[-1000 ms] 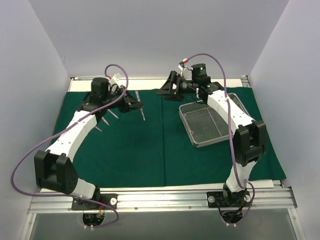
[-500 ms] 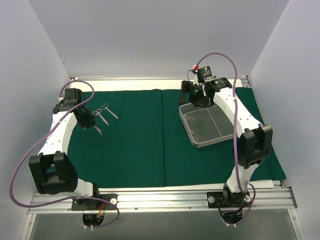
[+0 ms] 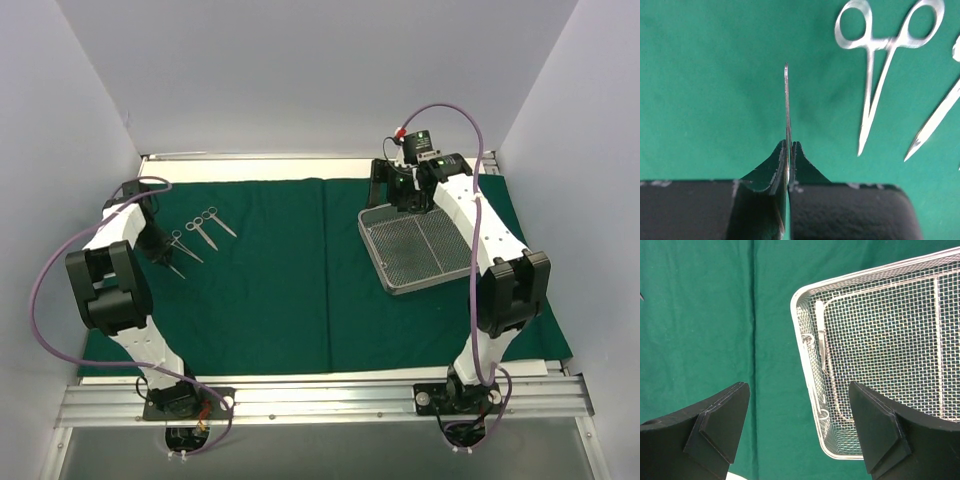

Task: Open and lay out the surgical kit
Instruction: Place the medical item in the surgical kit.

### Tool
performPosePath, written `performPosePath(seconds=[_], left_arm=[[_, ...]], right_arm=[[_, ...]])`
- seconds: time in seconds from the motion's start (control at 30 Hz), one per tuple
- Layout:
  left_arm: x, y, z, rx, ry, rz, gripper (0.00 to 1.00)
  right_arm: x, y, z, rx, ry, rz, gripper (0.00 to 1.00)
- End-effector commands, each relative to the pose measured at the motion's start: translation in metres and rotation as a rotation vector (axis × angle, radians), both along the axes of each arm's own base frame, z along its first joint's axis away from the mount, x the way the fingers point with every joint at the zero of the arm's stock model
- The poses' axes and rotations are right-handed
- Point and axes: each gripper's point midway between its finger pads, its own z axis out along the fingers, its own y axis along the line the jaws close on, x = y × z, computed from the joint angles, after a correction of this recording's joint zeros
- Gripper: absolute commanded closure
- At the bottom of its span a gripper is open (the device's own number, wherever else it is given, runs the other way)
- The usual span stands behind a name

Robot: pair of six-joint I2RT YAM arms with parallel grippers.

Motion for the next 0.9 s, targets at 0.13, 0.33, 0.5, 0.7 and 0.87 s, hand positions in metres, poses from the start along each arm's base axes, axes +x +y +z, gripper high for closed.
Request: performPosePath(seconds=[0.13,0.33,0.5,0.7,0.87], left_arm=[[0.022,0.015,0.001,0.027,0.002,0.007,0.98],[0.021,0.016,-0.008,0.018,0.028,0.021,0.98],[0.021,0.019,-0.014,0.007,0.034,0.033,0.98],[0.021,0.019,-0.027,-0.016,0.052,0.039,0.96],[0.020,0.019,-0.033,-0.024,0.062,0.044,0.93]], right_arm=[[-0.005,-0.021,0.005,-0.019,-0.001,-0.030,0.17],[-0.003,-0.025,0.003,-0.013,0.006,-0.041,0.17],[-0.003,-0.025,-0.001,-0.012,0.016,-0.041,0.17],[-0.004,-0.024,-0.005,-0.007,0.028,-0.035,0.17],[-0.004,-0.025,-0.006,-0.007,0.031,-0.037,0.16]])
